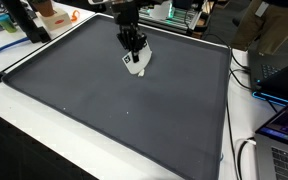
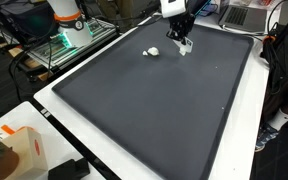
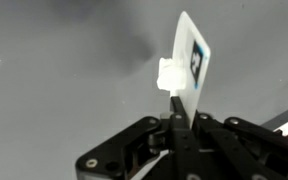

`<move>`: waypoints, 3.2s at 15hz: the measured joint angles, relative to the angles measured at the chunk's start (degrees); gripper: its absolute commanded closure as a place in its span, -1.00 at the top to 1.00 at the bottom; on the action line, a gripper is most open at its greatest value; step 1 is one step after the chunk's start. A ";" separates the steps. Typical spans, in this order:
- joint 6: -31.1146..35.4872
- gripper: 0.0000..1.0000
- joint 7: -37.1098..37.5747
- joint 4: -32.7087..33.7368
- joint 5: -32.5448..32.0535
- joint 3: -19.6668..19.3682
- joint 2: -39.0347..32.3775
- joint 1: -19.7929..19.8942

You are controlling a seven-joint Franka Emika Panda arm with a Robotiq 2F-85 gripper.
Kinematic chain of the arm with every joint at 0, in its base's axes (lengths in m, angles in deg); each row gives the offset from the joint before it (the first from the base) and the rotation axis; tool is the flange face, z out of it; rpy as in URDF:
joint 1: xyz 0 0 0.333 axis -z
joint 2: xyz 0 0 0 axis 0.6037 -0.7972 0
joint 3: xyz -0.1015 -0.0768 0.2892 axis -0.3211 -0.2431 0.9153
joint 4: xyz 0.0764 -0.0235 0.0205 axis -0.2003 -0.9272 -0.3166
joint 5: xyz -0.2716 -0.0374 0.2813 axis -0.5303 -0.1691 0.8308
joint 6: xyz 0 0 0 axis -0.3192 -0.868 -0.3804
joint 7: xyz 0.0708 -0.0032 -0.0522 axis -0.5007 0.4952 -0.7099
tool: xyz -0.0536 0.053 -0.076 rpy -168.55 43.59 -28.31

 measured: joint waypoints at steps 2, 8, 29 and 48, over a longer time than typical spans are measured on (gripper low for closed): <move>5.55 -0.98 0.46 -0.63 -4.64 -0.28 -2.62 -0.78; 11.46 -0.98 9.53 -1.97 -22.03 -7.18 -4.89 -5.64; -14.80 -0.98 -24.59 -0.53 8.21 6.06 8.80 10.01; -22.72 -0.41 -18.08 -2.28 -8.00 -5.22 14.37 7.22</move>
